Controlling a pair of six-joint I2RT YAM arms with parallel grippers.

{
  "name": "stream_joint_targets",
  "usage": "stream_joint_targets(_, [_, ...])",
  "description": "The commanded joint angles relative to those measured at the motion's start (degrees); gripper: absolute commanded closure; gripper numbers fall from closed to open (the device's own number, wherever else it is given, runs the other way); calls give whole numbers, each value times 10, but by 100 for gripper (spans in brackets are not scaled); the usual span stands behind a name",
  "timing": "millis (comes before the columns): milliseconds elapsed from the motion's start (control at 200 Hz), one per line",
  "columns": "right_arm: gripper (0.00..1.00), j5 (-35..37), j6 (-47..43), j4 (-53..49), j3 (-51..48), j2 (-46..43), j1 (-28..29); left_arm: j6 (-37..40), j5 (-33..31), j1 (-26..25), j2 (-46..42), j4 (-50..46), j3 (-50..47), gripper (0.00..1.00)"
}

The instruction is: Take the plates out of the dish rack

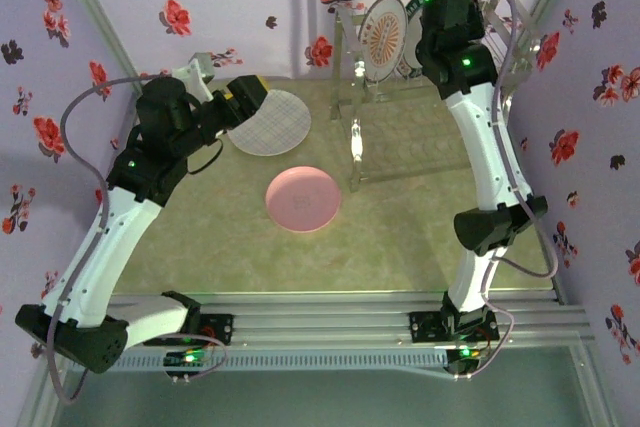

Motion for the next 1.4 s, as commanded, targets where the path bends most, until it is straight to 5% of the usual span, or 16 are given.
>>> stream_joint_targets(0, [100, 41, -46, 59, 20, 13, 14, -9, 8, -3, -1, 24, 20, 31])
stream_joint_targets(240, [100, 89, -110, 128, 23, 14, 28, -18, 19, -3, -3, 66, 19, 30])
stream_joint_targets(560, [100, 105, -159, 180, 24, -3, 30, -78, 32, -3, -9, 260, -19, 27])
stream_joint_targets(1395, [100, 115, -251, 274, 37, -60, 22, -90, 47, -11, 12, 275, 0, 26])
